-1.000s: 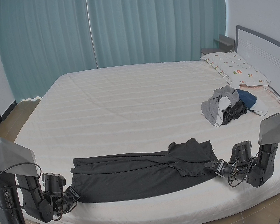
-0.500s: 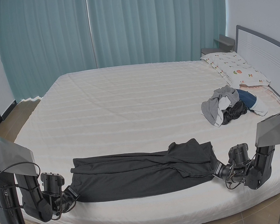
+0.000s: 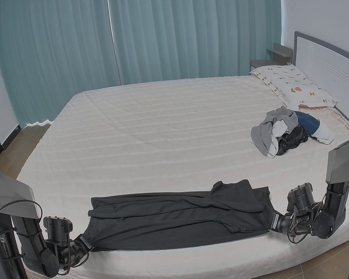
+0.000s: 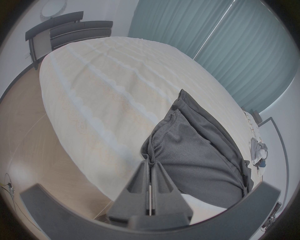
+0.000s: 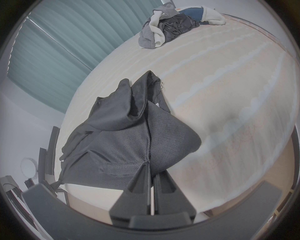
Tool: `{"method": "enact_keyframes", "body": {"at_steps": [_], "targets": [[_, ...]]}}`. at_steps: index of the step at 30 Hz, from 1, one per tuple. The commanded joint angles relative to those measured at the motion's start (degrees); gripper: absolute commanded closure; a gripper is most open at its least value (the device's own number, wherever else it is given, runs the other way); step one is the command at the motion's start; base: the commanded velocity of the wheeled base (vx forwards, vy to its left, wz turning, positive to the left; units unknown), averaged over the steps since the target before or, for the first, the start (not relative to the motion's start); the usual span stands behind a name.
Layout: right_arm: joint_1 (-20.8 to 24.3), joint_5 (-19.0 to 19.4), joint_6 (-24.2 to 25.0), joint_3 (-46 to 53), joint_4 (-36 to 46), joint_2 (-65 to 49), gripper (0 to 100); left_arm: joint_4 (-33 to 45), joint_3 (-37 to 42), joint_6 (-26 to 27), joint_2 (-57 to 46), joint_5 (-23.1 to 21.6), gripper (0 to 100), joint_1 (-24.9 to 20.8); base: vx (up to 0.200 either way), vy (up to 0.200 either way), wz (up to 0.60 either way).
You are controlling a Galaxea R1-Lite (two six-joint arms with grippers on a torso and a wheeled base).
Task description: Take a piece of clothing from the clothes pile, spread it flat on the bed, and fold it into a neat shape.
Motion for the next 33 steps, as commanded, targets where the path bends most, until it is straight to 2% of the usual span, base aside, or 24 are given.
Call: {"method": "enact_keyframes", "body": {"at_steps": [1, 5, 17, 18, 25, 30, 33], "targets": [[0.3, 0.0, -1.6, 0.8, 0.2, -1.1, 100, -0.3, 1.6, 0.9, -0.4, 0.1, 100, 0.4, 0.000, 0.000, 0.00], [0.6, 0.0, -4.9, 3.0, 0.2, -0.9, 100, -0.3, 3.2, 4.0, -0.3, -0.1, 100, 0.4, 0.000, 0.000, 0.00], [1.1, -0.2, -6.2, 3.7, 0.4, -1.2, 100, -0.3, 4.1, 4.5, -0.5, -0.1, 100, 0.1, 0.000, 0.000, 0.00], [1.0, -0.2, -6.3, 3.7, 0.3, -1.1, 0, -0.3, 4.1, 4.5, -0.5, -0.1, 0, 0.1, 0.000, 0.000, 0.00], [-0.7, -0.2, -6.1, 3.2, -0.5, -6.6, 0, -0.4, 3.8, 4.4, -2.1, -1.9, 0, 1.0, 0.000, 0.000, 0.00], [-4.7, 0.2, -6.4, 2.8, 2.5, -14.5, 0, -0.8, 2.5, 4.0, -5.7, -8.7, 0, 6.5, 0.000, 0.000, 0.00], [-7.4, 1.5, -6.3, 0.9, 3.6, -14.5, 0, -0.8, 0.3, 2.4, -5.7, -9.3, 0, 8.3, 0.000, 0.000, 0.00]]}}
